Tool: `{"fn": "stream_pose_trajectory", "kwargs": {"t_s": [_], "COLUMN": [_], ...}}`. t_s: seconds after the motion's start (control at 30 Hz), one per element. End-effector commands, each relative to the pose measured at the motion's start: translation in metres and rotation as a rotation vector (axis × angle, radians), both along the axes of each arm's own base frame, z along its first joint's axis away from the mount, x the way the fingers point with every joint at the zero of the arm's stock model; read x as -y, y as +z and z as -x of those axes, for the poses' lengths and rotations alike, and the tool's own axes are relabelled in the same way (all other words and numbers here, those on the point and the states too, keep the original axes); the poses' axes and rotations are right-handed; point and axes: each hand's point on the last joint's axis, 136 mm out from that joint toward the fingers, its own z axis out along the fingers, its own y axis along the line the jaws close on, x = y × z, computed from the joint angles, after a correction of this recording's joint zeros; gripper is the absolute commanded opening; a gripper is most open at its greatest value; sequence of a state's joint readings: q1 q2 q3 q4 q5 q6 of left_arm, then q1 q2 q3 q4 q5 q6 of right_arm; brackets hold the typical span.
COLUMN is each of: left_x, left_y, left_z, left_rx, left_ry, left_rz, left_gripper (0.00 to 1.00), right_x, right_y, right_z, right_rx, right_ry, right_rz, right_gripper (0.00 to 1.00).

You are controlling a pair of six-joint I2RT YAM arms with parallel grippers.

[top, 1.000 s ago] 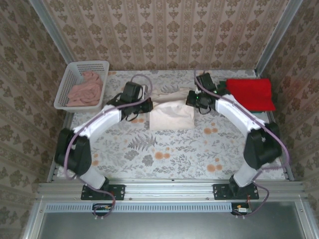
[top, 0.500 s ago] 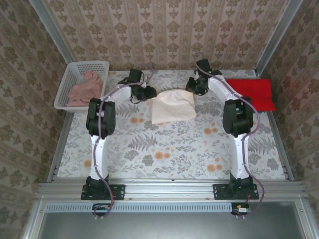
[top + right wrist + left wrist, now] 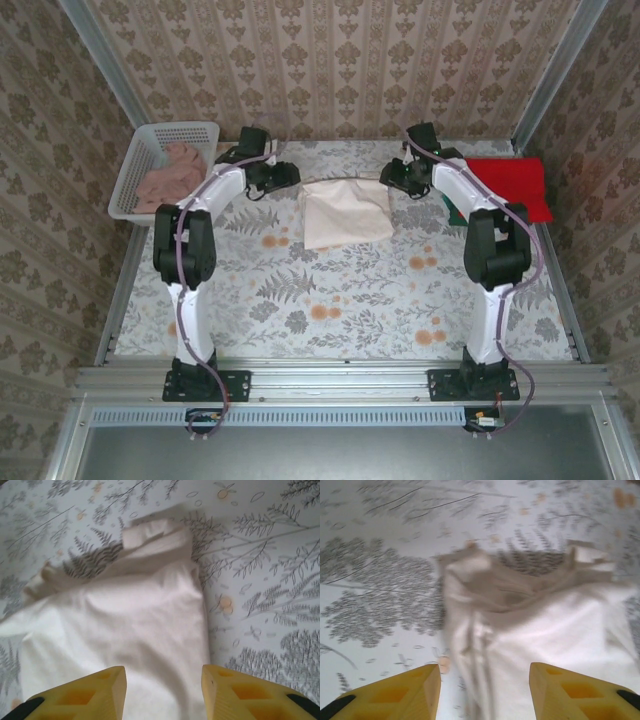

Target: Fold and stack the t-shirts

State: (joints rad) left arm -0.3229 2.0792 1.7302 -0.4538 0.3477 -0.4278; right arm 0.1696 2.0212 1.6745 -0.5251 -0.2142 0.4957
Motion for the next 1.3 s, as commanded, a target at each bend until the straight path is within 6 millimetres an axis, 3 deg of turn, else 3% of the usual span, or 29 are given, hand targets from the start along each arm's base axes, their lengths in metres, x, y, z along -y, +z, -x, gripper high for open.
{"fn": "stream_pose_trajectory", "kwargs": {"t_s": [0.0,0.07,0.17,0.3,0.33,0.4,0.5,0.57,0.67,0.83,0.93,1.03,1.1,1.17,1.27], "left_x": [0.049,0.076,0.091,0.079,0.072,0.058,0.043,0.040,0.037,0.041,0.049,0.068,0.081,0.104,0.138], "left_y": [0.013,0.005,-0.024,-0.061,-0.069,-0.084,-0.096,-0.091,-0.075,-0.037,-0.011,0.012,0.019,0.015,-0.007], "left_z": [0.008,0.008,0.001,-0.013,-0.018,-0.025,-0.028,-0.028,-0.025,-0.008,0.006,0.021,0.023,0.028,0.036], "left_rx": [0.087,0.071,0.018,-0.028,-0.037,-0.060,-0.091,-0.091,-0.063,-0.003,0.062,0.147,0.196,0.226,0.236], "left_ry": [-0.139,-0.208,-0.232,-0.193,-0.178,-0.147,-0.122,-0.124,-0.127,-0.147,-0.157,-0.183,-0.183,-0.239,-0.340], "left_rz": [0.013,0.050,0.060,0.051,0.044,0.032,0.023,0.033,0.015,-0.015,-0.101,-0.189,-0.223,-0.208,-0.167], "left_gripper": [0.47,0.43,0.35,0.34,0.34,0.33,0.32,0.32,0.34,0.38,0.41,0.55,0.60,0.65,0.76], "right_x": [-0.028,-0.040,-0.052,-0.050,-0.046,-0.043,-0.041,-0.040,-0.039,-0.025,0.004,0.050,0.087,0.124,0.176], "right_y": [0.001,-0.019,-0.041,-0.061,-0.065,-0.069,-0.071,-0.064,-0.040,-0.002,0.027,0.046,0.054,0.060,0.055], "right_z": [-0.019,-0.028,-0.045,-0.061,-0.065,-0.072,-0.076,-0.076,-0.070,-0.033,-0.005,0.022,0.033,0.037,0.034], "right_rx": [0.096,0.038,0.008,-0.022,-0.024,-0.025,-0.024,-0.014,0.024,0.081,0.126,0.113,0.107,0.090,0.030], "right_ry": [0.044,0.071,0.072,0.046,0.030,0.028,0.038,0.040,0.040,0.026,-0.013,-0.064,-0.128,-0.191,-0.268], "right_rz": [-0.082,-0.130,-0.191,-0.175,-0.163,-0.169,-0.187,-0.187,-0.177,-0.063,0.072,0.275,0.435,0.566,0.667], "right_gripper": [0.41,0.36,0.33,0.35,0.38,0.56,0.62,0.71,0.75,0.76,0.80,0.99,1.00,1.00,1.00]}}
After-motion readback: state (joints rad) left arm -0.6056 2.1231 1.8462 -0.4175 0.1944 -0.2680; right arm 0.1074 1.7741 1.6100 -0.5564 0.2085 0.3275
